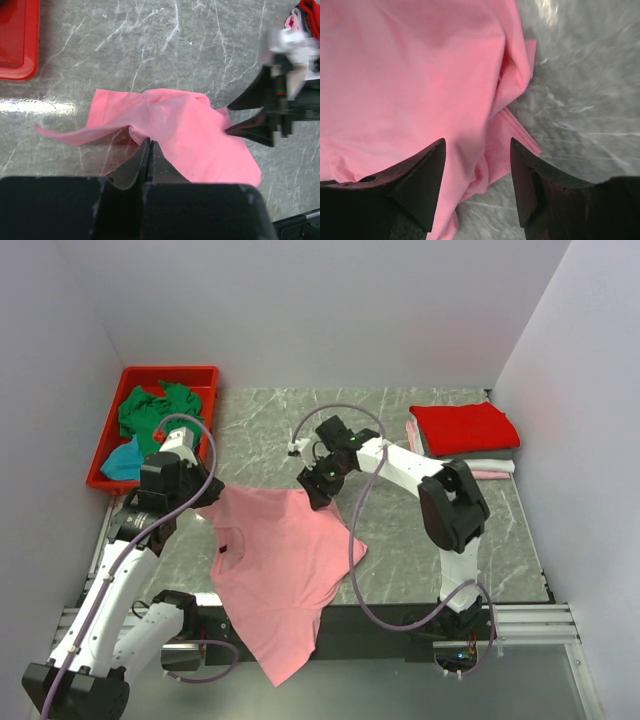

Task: Fold and stack the t-shirts
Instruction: Flatten the tshirt out

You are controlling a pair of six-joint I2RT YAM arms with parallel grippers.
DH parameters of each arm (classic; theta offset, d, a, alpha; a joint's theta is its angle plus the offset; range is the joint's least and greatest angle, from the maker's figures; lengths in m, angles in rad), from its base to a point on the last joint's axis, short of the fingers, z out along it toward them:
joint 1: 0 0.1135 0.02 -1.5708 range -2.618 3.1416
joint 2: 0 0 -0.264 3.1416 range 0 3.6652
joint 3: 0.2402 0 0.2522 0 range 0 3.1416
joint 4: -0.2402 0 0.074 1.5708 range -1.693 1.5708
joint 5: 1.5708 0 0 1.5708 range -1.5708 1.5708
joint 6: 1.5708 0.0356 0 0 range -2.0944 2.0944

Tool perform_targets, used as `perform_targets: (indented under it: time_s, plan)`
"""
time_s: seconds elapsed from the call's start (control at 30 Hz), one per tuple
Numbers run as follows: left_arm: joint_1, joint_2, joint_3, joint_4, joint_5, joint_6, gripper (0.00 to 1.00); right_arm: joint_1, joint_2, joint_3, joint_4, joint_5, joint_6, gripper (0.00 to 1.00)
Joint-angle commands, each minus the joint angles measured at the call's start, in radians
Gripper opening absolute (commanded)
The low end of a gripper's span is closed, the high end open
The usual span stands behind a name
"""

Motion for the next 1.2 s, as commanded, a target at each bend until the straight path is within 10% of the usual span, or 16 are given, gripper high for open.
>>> perform_targets:
  time_s: [0.0,0.13,0.3,0.77,0.97,1.17]
  plan:
    - [0.005,0.002,0.014,0.029,0.02,-0.013,0.0,0.001,0.016,0.014,-0.001,0.036,0.09,0.61]
    - [0.004,0.013,0.031,0.027,0.017,0.001,0.01,-0.006,0.068,0.02,-0.01,0.035,0.083,0.51]
    - [0.005,0.052,0.082,0.047,-0.017,0.024,0.0,-0.021,0.007,0.064,-0.044,0.015,0.046,0.0]
    - [0.005,0.255,0.557,0.358,0.112,0.128,0.01,-0.214,-0.274,0.615,-0.159,0.245,-0.074,0.0]
    - [0.005,0.123,0.504,0.423,0.18,0.15,0.01,-0.216,-0.619,0.252,0.029,0.2,-0.186,0.0]
    - [0.002,0.011,0.067,0.306,0.553,0.026,0.01,-0.214,-0.877,-0.34,-0.154,-0.118,-0.453,0.03]
